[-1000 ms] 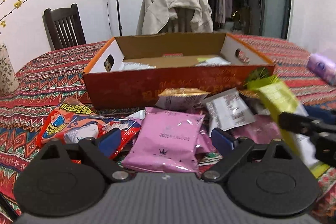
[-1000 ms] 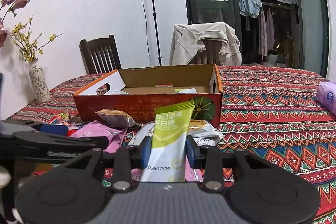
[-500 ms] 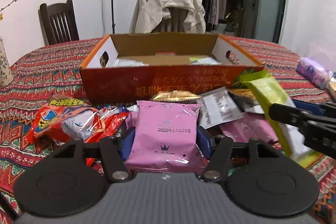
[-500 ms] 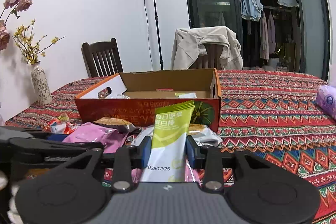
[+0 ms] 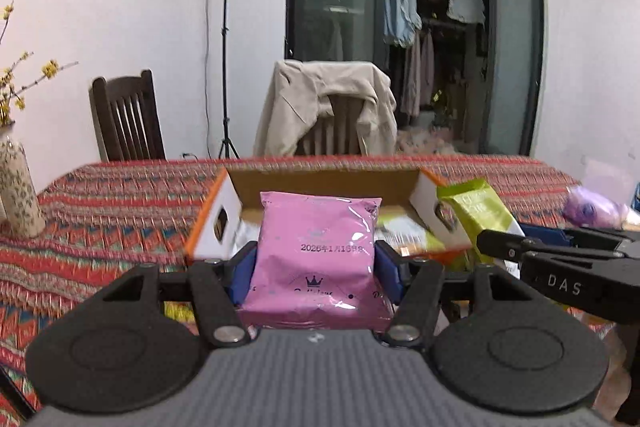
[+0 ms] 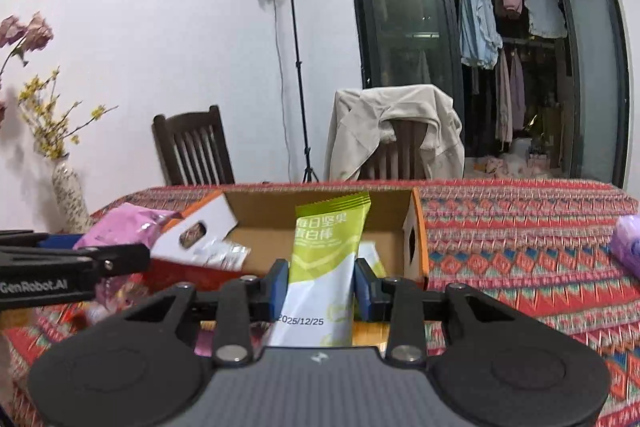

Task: Organize snacks
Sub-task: 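Carry the bar and pink packet into the box and open both grippers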

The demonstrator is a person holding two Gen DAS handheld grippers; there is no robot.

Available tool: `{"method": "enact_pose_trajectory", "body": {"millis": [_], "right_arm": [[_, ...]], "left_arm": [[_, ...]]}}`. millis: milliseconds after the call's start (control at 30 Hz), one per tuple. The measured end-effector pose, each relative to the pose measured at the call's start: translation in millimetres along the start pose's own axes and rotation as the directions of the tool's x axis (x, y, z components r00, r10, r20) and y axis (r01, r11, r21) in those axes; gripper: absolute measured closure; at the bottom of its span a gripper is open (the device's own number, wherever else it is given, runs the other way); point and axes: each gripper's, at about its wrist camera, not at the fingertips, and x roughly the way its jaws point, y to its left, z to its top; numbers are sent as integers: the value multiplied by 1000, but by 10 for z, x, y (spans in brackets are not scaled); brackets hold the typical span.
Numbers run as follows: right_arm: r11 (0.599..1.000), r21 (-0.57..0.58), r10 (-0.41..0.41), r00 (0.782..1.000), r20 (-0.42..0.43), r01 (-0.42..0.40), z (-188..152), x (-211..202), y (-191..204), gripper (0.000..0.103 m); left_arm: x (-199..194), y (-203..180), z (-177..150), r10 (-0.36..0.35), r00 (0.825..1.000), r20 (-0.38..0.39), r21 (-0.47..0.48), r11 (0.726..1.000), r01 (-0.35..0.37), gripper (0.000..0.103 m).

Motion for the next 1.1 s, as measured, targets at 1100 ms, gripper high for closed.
{"method": "enact_pose_trajectory", "body": {"millis": [1100], "right_arm": [[996,89,-4,999,-39,7,347,1504,-209,67]], "left_arm": [[1441,441,191,92,996,-11,-107,990,-93,40]]}}
